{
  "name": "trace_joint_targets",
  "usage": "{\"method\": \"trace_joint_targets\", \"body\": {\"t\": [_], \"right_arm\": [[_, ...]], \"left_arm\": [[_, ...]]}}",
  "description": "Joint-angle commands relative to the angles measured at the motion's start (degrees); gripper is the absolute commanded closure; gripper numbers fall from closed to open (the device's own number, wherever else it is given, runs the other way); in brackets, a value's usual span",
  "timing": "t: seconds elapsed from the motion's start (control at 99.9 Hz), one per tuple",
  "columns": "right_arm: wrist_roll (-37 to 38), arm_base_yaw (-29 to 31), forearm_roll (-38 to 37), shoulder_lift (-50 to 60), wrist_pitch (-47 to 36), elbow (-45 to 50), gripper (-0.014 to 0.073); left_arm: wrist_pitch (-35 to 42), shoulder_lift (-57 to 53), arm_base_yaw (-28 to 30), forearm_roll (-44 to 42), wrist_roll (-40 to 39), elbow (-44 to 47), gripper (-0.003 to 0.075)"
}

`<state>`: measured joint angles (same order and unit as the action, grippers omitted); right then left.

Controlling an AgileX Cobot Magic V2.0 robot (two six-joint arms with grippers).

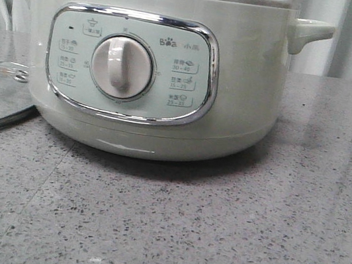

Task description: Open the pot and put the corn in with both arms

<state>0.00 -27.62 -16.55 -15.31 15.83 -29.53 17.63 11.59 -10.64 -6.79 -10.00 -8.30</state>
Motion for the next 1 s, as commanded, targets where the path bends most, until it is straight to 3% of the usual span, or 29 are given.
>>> {"method": "trace_joint_targets", "body": {"t": [0.0,0.21,0.79,0.911,0.991], "right_arm": [[-0.56,1.8,-1.16,3.82,-5.05,1.22,0.0656],[-0.56,2.33,-1.72,9.11,-5.0,3.1,0.0657],[-0.56,2.33,-1.72,9.09,-5.0,3.1,0.0657],[-0.56,2.33,-1.72,9.09,-5.0,3.1,0.0657],[-0.56,2.33,-1.72,9.09,-5.0,3.1,0.0657]], "left_arm": [[3.39,-1.98,-0.41,0.05,-0.58,-0.07,0.0741],[4.11,-5.14,-0.41,0.15,-0.58,0.58,0.0741],[4.26,-5.14,-0.41,0.22,-0.73,0.58,0.0741],[7.16,-5.66,-0.41,0.22,-0.73,3.48,0.0741],[7.05,-7.32,0.01,4.71,-0.73,5.96,0.0741]]}}
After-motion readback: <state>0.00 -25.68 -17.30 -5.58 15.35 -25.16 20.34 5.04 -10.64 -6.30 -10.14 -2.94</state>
